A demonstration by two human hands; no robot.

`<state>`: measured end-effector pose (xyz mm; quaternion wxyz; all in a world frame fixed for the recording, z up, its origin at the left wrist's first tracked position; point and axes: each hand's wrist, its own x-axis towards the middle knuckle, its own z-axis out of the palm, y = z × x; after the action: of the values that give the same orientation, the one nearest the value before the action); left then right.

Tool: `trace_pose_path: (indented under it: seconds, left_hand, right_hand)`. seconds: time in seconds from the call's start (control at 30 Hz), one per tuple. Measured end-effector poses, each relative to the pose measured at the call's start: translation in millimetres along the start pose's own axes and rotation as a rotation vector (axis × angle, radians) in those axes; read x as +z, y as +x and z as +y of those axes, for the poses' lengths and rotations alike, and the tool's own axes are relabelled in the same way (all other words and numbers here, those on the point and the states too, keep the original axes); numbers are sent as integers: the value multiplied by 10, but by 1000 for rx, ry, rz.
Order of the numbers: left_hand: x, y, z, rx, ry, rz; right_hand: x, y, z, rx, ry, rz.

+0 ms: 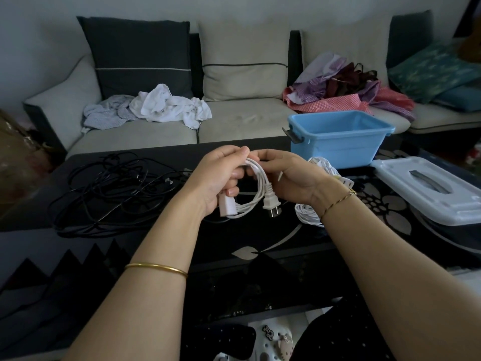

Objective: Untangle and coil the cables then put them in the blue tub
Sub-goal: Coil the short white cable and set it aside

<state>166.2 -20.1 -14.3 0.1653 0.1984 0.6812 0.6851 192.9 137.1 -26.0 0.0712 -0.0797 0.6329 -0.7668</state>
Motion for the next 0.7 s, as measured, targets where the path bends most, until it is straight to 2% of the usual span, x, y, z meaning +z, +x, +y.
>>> trace_pose_path:
  seconds: [0.2, 0.5, 0.7]
  left_hand:
    - [7, 8, 56, -59, -115, -91]
    - [24, -14, -15, 18, -21, -60]
    - [11, 23, -42, 36, -14, 1]
  right_hand:
    - [32, 12, 1, 29, 117, -33]
    - [42, -12, 14, 61, 223, -33]
    - [-63, -20, -29, 67, 18, 46]
